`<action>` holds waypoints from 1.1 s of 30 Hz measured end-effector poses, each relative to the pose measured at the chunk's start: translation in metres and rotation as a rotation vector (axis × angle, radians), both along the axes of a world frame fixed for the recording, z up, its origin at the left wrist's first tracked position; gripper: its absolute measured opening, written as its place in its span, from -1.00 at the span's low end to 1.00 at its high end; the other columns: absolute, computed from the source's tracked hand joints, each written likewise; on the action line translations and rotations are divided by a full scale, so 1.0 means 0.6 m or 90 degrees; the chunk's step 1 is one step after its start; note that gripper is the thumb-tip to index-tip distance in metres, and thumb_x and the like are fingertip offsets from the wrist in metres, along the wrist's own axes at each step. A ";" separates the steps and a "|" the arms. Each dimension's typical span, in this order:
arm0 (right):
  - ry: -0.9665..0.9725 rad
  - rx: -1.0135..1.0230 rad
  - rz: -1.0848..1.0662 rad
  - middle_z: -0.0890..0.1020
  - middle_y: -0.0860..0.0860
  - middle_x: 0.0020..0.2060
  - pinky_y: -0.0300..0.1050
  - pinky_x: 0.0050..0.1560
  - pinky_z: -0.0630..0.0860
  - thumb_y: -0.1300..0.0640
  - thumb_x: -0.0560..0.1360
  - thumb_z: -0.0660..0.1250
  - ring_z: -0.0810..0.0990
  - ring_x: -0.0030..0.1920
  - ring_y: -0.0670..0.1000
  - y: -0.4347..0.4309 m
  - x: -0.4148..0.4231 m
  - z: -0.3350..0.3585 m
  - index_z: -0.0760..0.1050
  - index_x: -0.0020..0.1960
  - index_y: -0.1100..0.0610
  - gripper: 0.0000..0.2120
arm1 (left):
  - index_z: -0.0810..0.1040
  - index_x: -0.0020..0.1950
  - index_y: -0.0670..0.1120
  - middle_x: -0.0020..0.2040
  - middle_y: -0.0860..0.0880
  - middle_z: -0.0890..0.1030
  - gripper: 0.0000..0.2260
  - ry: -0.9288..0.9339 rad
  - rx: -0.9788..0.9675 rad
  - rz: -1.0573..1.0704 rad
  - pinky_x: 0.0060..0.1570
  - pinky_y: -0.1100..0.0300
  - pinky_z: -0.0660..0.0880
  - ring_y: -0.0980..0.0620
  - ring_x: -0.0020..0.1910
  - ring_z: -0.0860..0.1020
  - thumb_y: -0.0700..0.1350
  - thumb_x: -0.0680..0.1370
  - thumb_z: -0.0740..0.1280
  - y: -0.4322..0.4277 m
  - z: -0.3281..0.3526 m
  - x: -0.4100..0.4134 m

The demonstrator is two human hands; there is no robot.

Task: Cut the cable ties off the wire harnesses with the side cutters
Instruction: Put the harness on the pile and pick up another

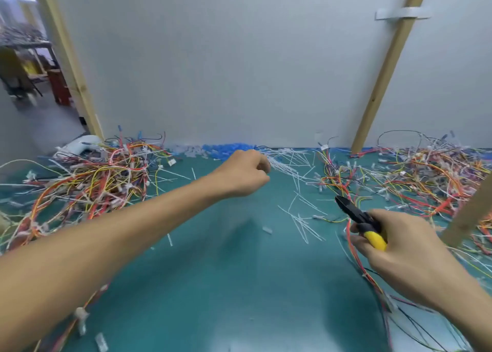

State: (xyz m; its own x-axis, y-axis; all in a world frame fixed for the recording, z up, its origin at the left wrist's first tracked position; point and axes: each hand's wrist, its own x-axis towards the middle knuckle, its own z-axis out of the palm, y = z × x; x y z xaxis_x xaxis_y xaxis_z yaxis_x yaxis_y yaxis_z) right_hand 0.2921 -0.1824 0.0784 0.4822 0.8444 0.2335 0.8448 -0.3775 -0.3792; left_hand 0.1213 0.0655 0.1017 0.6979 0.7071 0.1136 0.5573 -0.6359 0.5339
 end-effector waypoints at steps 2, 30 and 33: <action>0.002 -0.025 0.039 0.60 0.01 -0.38 0.14 -0.23 0.54 0.02 0.50 0.43 0.56 -0.28 0.13 0.043 -0.020 0.005 0.52 -0.20 0.07 -0.82 | 0.71 0.11 -0.03 0.01 0.04 0.69 -0.81 -0.007 0.005 0.037 -0.01 0.23 0.47 0.05 0.03 0.61 -0.17 0.55 0.37 0.014 0.017 -0.072; -0.070 0.011 0.127 0.52 -0.07 -0.39 -0.06 -0.36 0.33 0.05 0.48 0.41 0.50 -0.26 0.15 0.190 -0.048 -0.119 0.34 -0.21 0.02 -0.76 | 0.40 0.00 -0.04 -0.06 -0.07 0.50 -0.78 0.192 0.530 0.361 -0.37 0.04 0.49 -0.18 -0.34 0.54 -0.09 0.42 0.37 0.090 -0.020 -0.379; -0.066 0.012 0.128 0.52 -0.06 -0.38 -0.05 -0.35 0.37 0.05 0.48 0.39 0.51 -0.26 0.16 0.190 -0.047 -0.117 0.34 -0.20 0.01 -0.78 | 0.37 0.04 -0.08 -0.07 -0.09 0.44 -0.73 0.243 0.547 0.300 -0.41 0.08 0.39 -0.16 -0.30 0.51 -0.06 0.42 0.35 0.077 -0.029 -0.331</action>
State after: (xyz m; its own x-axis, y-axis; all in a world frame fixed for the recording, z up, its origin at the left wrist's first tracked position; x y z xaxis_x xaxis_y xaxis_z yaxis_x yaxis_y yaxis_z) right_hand 0.2639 -0.0685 0.0080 0.2774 0.9161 0.2894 0.9372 -0.1917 -0.2915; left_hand -0.0772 0.1114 0.0841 0.4688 0.7025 0.5355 0.8828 -0.3930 -0.2574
